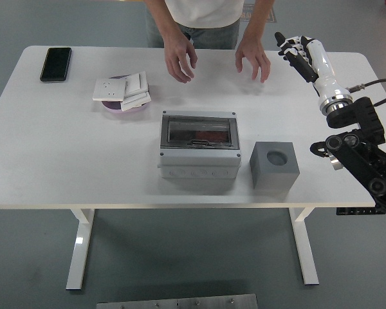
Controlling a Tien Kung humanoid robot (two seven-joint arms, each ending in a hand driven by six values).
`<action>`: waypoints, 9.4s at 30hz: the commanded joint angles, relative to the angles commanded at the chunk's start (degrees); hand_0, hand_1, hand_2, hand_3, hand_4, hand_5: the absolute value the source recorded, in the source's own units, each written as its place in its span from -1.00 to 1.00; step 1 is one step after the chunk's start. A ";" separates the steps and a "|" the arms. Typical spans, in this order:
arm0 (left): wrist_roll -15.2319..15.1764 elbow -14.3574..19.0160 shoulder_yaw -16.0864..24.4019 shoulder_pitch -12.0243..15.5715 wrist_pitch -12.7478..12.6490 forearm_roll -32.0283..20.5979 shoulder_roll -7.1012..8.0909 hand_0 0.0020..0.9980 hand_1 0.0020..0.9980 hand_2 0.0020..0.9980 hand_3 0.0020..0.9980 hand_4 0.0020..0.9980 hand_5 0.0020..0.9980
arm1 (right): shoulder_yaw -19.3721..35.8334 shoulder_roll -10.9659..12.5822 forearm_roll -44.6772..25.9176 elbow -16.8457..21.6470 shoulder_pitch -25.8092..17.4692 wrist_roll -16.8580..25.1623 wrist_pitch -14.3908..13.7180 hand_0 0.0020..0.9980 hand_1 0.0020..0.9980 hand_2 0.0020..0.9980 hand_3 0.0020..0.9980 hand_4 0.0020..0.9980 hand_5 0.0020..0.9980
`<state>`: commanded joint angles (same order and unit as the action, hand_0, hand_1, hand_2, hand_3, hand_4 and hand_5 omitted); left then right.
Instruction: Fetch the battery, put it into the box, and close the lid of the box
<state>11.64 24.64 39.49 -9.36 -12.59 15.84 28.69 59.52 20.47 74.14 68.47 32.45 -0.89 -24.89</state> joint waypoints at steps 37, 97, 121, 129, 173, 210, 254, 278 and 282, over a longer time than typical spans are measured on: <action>-0.17 0.04 -3.82 4.66 1.93 -5.26 -0.11 0.17 0.46 0.15 0.08 0.01 -0.92 | 18.35 -8.81 -22.71 1.15 -11.64 10.52 13.28 0.51 0.40 0.43 0.50 0.90 1.00; -3.70 -0.51 -12.03 7.76 2.08 -15.52 -0.69 0.19 0.44 0.20 0.18 -0.08 -0.99 | 19.41 -9.04 -21.32 5.50 -15.84 7.55 15.63 0.61 0.45 0.49 0.52 0.85 1.00; -3.53 -0.49 -11.54 7.50 1.99 -15.18 -0.76 0.20 0.43 0.20 0.18 -0.08 -0.98 | 20.47 -9.72 -17.01 9.12 -17.46 8.15 15.49 0.47 0.35 0.33 0.41 0.66 -0.48; -3.56 -0.49 -11.50 7.47 1.99 -15.14 -0.78 0.21 0.43 0.20 0.18 -0.08 -0.98 | 20.79 -9.71 -17.67 9.20 -17.72 7.99 15.75 0.51 0.43 0.50 0.60 0.69 -0.60; -3.60 -0.48 -11.52 7.86 2.30 -15.46 -0.73 0.21 0.44 0.20 0.18 -0.10 -1.00 | 22.56 -8.72 -17.55 11.13 -19.32 7.43 16.50 0.59 0.52 0.54 0.61 1.00 0.01; -3.32 -0.56 -11.23 7.41 2.50 -14.67 -0.65 0.21 0.44 0.20 0.18 -0.13 -1.00 | 23.37 -8.52 -17.52 11.56 -19.38 6.84 16.22 0.59 0.41 0.37 0.45 1.00 0.05; -3.09 -0.75 -11.07 6.32 2.98 -13.44 -0.37 0.21 0.44 0.20 0.17 -0.12 -1.00 | 21.92 -9.44 -17.86 11.76 -19.28 6.98 15.12 0.58 0.41 0.40 0.45 1.00 0.10; -3.04 -0.66 -11.04 6.40 2.91 -13.62 0.04 0.21 0.44 0.20 0.17 -0.12 -1.00 | 20.84 -9.06 -18.30 11.74 -18.63 6.95 15.11 0.57 0.41 0.42 0.45 1.00 0.15; -2.92 -0.63 -10.91 6.41 2.87 -13.46 0.17 0.21 0.44 0.20 0.17 -0.12 -1.00 | 20.52 -9.06 -18.26 11.70 -18.41 6.88 15.09 0.57 0.42 0.43 0.45 1.00 0.16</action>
<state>8.72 24.02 28.58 -2.95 -9.71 2.39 28.86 80.04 11.41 55.88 80.17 14.04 5.99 -9.80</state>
